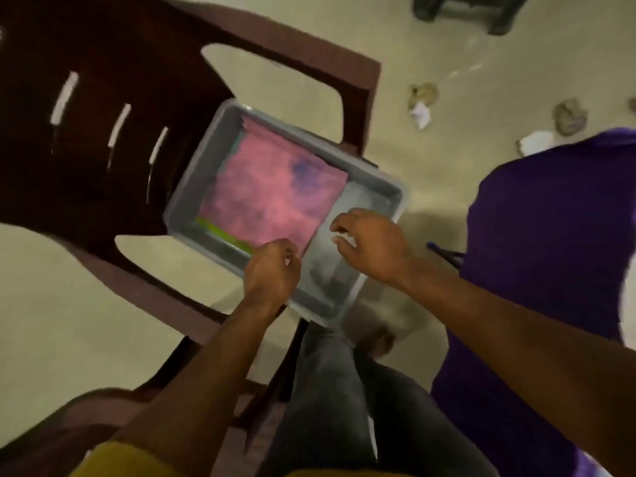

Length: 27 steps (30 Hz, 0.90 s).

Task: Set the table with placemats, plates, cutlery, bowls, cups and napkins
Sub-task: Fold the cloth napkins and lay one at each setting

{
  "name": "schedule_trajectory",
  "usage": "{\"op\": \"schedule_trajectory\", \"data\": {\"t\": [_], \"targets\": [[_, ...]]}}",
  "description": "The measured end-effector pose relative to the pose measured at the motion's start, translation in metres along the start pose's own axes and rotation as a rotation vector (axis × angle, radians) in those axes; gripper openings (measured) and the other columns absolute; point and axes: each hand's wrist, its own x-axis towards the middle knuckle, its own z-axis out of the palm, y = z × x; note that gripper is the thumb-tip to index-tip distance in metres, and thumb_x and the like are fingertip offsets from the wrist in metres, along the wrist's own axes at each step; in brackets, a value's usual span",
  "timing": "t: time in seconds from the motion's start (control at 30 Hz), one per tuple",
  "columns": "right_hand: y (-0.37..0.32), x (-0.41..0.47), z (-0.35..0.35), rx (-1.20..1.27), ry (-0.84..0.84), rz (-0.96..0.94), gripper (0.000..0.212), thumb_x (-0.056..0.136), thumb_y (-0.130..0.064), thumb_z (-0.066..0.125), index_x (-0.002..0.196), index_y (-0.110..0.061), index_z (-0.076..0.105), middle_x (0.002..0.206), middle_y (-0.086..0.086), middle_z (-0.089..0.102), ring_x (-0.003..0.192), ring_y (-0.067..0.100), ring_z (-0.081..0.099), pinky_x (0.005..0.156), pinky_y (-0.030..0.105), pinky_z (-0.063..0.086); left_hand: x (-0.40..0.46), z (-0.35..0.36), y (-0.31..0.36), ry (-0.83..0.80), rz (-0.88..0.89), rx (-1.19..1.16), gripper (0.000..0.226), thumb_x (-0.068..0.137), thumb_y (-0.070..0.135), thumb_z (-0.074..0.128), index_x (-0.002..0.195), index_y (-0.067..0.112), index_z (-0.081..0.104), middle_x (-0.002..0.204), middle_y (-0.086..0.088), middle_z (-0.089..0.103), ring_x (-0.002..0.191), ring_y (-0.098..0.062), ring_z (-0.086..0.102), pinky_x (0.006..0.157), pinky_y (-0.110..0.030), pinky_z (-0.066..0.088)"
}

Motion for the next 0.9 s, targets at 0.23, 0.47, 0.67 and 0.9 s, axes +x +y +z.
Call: {"op": "schedule_trajectory", "data": {"t": [0.23, 0.47, 0.67, 0.9], "targets": [[0.026, 0.103, 0.061, -0.168, -0.164, -0.082, 0.027, 0.091, -0.020, 0.064, 0.117, -0.015, 0.070, 0.109, 0.011, 0.067, 0.101, 0.034, 0.064, 0.081, 0.042, 0.057, 0.076, 0.033, -0.049, -0.017, -0.187, -0.042, 0.032, 0.088, 0.028, 0.073, 0.118, 0.017, 0.073, 0.120, -0.009, 0.072, 0.114, -0.031, 0.066, 0.097, -0.035, 0.051], [0.048, 0.153, 0.088, -0.357, -0.168, -0.186, 0.026, 0.094, -0.019, 0.064, 0.118, -0.011, 0.067, 0.120, 0.013, 0.060, 0.111, 0.034, 0.057, 0.082, 0.040, 0.050, 0.120, 0.054, -0.073, 0.173, -0.205, 0.082, 0.019, 0.094, 0.015, 0.064, 0.111, 0.006, 0.068, 0.122, -0.018, 0.062, 0.101, -0.040, 0.065, 0.088, -0.047, 0.057], [0.036, 0.172, 0.110, -0.414, -0.154, -0.176, 0.037, 0.092, -0.042, 0.068, 0.115, -0.014, 0.063, 0.115, 0.010, 0.061, 0.108, 0.032, 0.058, 0.076, 0.037, 0.047, 0.146, 0.046, -0.101, 0.265, -0.146, 0.127, 0.023, 0.098, 0.028, 0.065, 0.109, 0.008, 0.065, 0.118, -0.019, 0.064, 0.105, -0.040, 0.062, 0.084, -0.048, 0.051], [0.027, 0.169, 0.132, -0.373, -0.111, -0.077, 0.031, 0.094, -0.038, 0.066, 0.112, -0.013, 0.063, 0.114, 0.010, 0.062, 0.109, 0.032, 0.060, 0.078, 0.037, 0.048, 0.153, 0.053, -0.107, 0.344, -0.078, 0.066, 0.021, 0.096, 0.041, 0.068, 0.099, 0.020, 0.065, 0.106, -0.007, 0.068, 0.095, -0.028, 0.063, 0.080, -0.040, 0.051]]}}
